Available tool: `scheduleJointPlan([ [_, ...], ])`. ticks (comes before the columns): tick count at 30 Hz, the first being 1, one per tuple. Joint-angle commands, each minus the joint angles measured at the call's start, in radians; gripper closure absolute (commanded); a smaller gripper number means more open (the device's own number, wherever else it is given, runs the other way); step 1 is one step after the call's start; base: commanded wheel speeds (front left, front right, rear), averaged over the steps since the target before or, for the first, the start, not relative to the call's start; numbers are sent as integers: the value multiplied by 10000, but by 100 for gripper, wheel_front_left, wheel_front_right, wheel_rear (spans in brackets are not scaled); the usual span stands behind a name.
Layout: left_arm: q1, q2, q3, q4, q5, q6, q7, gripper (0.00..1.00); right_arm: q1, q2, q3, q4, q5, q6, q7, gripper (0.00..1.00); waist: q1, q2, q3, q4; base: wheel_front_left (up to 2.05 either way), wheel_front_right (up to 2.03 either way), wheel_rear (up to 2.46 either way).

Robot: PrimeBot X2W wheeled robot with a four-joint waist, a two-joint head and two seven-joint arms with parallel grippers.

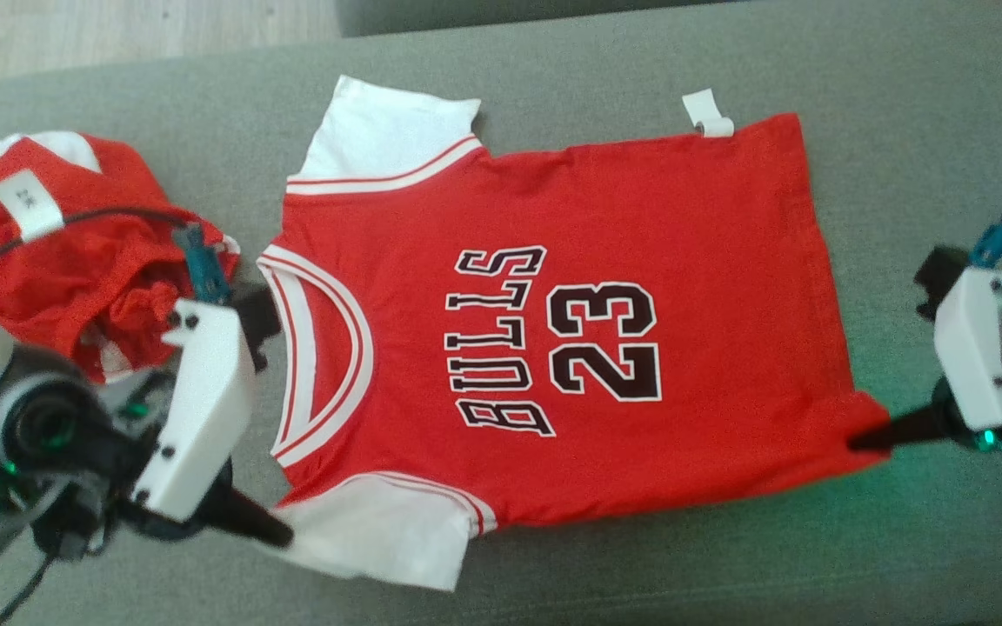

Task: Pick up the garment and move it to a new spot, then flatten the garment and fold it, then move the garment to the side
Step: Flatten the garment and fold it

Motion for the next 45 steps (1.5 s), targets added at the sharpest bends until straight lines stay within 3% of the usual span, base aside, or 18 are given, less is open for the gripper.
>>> scheduleJointPlan([
  [1, -818, 364, 705, -89, 165, 9, -83, 100, -256, -248, -257, -41, 140, -7, -86, 100, 1, -1, 118, -13, 0, 0, 0],
  [15, -2266, -844, 921, 2632, 893, -69, -844, 100, -1577, 780, -380, 2186, 1501, -7, -404, 100, 1, -1, 761, -165, 0, 0, 0],
  [28, -2548, -991, 625, 4262, 1597, -610, -1303, 100, -2066, 1347, 145, 3344, 1810, -7, -738, 100, 1, -1, 910, -352, 0, 0, 0],
  [34, -2659, -1323, 645, 4623, 1669, -838, -1666, 100, -2281, 1555, 131, 3463, 1975, -7, -1130, 99, 1, -1, 960, -384, 0, 0, 0],
  [35, -2684, -1388, 645, 4702, 1723, -883, -1784, 100, -2303, 1594, 145, 3482, 1980, -7, -1196, 70, 1, -1, 957, -387, 0, 0, 0],
  [36, -2695, -1451, 632, 4796, 1747, -917, -1847, 79, -2332, 1627, 170, 3506, 1949, -7, -1279, 47, 1, -1, 948, -389, 0, 0, 0],
  [37, -2706, -1507, 614, 4885, 1783, -958, -1912, 49, -2363, 1670, 179, 3528, 1917, -7, -1409, 0, 1, -1, 935, -390, 0, 0, 0],
  [38, -2720, -1567, 626, 5003, 1849, -972, -2063, 5, -2379, 1720, 183, 3561, 1906, -7, -1534, 0, 1, -1, 920, -392, 0, 0, 0],
  [41, -2714, -1685, 583, 5239, 1943, -1079, -2256, 0, -2369, 1819, 228, 3634, 1901, -7, -1653, 0, 1, -1, 838, -399, 0, 0, 0],
  [45, -2696, -1835, 587, 5617, 2278, -1585, -3073, 0, -2281, 1945, 250, 3734, 1923, -7, -2028, 0, 1, -1, 540, -363, 0, 0, 0],
])
